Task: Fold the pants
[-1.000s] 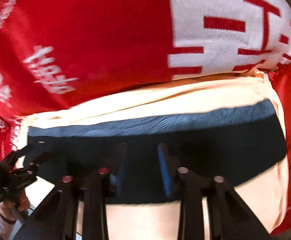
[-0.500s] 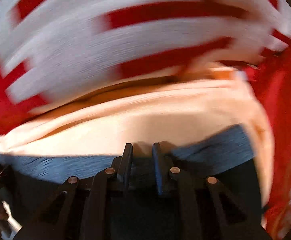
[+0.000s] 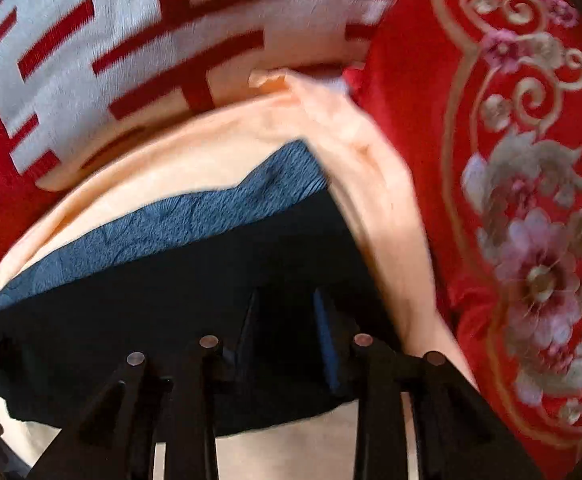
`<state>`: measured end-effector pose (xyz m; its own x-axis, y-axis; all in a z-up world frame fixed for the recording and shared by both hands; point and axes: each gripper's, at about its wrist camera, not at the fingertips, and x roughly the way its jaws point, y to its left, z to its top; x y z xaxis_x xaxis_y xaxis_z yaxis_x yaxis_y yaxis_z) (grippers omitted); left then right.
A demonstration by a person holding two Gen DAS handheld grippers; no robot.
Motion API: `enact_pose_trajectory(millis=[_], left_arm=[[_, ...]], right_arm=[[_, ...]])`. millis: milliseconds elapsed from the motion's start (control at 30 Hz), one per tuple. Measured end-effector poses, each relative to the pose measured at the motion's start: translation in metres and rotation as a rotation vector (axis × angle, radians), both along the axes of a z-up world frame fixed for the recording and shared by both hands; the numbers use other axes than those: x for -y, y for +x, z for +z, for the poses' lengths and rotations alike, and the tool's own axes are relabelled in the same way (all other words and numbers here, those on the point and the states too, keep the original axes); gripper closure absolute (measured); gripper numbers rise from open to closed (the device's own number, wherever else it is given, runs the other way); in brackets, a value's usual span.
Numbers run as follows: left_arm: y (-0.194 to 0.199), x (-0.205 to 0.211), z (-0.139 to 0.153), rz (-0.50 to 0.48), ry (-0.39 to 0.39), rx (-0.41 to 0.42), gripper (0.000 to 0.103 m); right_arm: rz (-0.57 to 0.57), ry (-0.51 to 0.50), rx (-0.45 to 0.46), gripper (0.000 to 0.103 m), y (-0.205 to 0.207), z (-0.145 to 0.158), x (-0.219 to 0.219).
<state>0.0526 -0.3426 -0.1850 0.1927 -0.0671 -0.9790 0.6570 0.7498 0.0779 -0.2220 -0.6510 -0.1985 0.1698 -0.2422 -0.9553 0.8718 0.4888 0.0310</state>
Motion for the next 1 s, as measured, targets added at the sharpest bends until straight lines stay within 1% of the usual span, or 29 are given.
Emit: enact_pose_trajectory(millis=[33, 67, 133, 167, 200, 233, 333, 367, 433, 467, 533, 567, 600, 633, 667, 700, 733, 800, 867, 933, 967, 1000], left_arm=[[-0.001, -0.001, 0.002, -0.003, 0.003, 0.005, 0.002], [-0.003, -0.001, 0.003, -0.017, 0.010, 0.021, 0.002], [-0.009, 0.001, 0.003, -0.038, 0.023, 0.044, 0.002], [-0.011, 0.002, 0.003, -0.042, 0.030, 0.052, 0.002], [-0.012, 0.003, 0.004, -0.044, 0.037, 0.056, 0.002], [-0.012, 0.003, 0.005, -0.043, 0.039, 0.058, 0.002], [-0.014, 0.001, 0.004, -0.031, 0.036, 0.061, 0.002], [-0.014, 0.000, 0.004, -0.027, 0.033, 0.062, 0.002], [-0.015, 0.000, 0.004, -0.019, 0.033, 0.064, 0.002], [-0.015, 0.000, 0.004, -0.014, 0.036, 0.066, 0.002], [-0.010, 0.001, 0.004, -0.012, 0.041, 0.070, 0.002], [-0.010, 0.001, 0.004, -0.013, 0.043, 0.073, 0.002], [-0.010, 0.001, 0.003, -0.014, 0.045, 0.076, 0.002], [-0.011, 0.002, 0.003, -0.016, 0.046, 0.079, 0.002], [-0.016, 0.006, 0.002, -0.018, 0.047, 0.082, 0.002], [-0.022, 0.010, 0.005, -0.018, 0.050, 0.086, 0.001], [-0.013, 0.012, -0.002, -0.018, 0.051, 0.087, 0.001], [-0.014, 0.012, -0.001, -0.017, 0.052, 0.085, 0.001], [-0.015, 0.013, -0.001, -0.022, 0.057, 0.089, 0.001], [-0.015, 0.014, 0.000, -0.026, 0.064, 0.093, 0.001], [-0.016, 0.014, 0.000, -0.027, 0.068, 0.095, 0.001], [-0.016, 0.015, 0.000, -0.026, 0.071, 0.096, 0.001]], right_arm=[[-0.013, 0.000, 0.008, 0.076, -0.003, 0.005, 0.005], [-0.020, -0.009, 0.025, 0.072, -0.004, 0.012, 0.011], [-0.022, -0.059, 0.040, 0.069, 0.003, 0.023, 0.022], [-0.032, -0.069, 0.037, 0.063, 0.004, 0.025, 0.029], [-0.042, -0.060, 0.040, 0.059, 0.007, 0.024, 0.039], [-0.049, -0.055, 0.036, 0.059, 0.016, 0.023, 0.050], [-0.069, -0.047, 0.022, 0.059, 0.023, 0.015, 0.077], [-0.074, -0.012, 0.048, 0.059, 0.025, 0.011, 0.084], [-0.082, 0.160, 0.135, 0.060, 0.026, -0.004, 0.099], [-0.081, 0.203, 0.164, 0.061, 0.027, -0.007, 0.101], [-0.052, 0.188, 0.145, 0.078, 0.029, -0.004, 0.103], [-0.048, 0.175, 0.126, 0.091, 0.027, -0.002, 0.104], [-0.054, 0.144, 0.105, 0.093, 0.026, 0.000, 0.107], [-0.062, 0.092, 0.066, 0.098, 0.025, 0.003, 0.110], [-0.066, 0.031, 0.007, 0.102, 0.026, 0.004, 0.114], [-0.065, 0.006, -0.039, 0.103, 0.027, 0.000, 0.118], [-0.040, 0.017, -0.061, 0.103, 0.031, -0.004, 0.119], [0.038, -0.009, -0.067, 0.103, 0.043, 0.002, 0.112], [0.070, -0.061, -0.053, 0.101, 0.052, 0.017, 0.099], [0.075, -0.083, 0.024, 0.101, 0.063, 0.033, 0.076], [0.088, -0.071, 0.069, 0.101, 0.064, 0.037, 0.067], [0.116, -0.011, 0.112, 0.100, 0.073, 0.034, 0.066]])
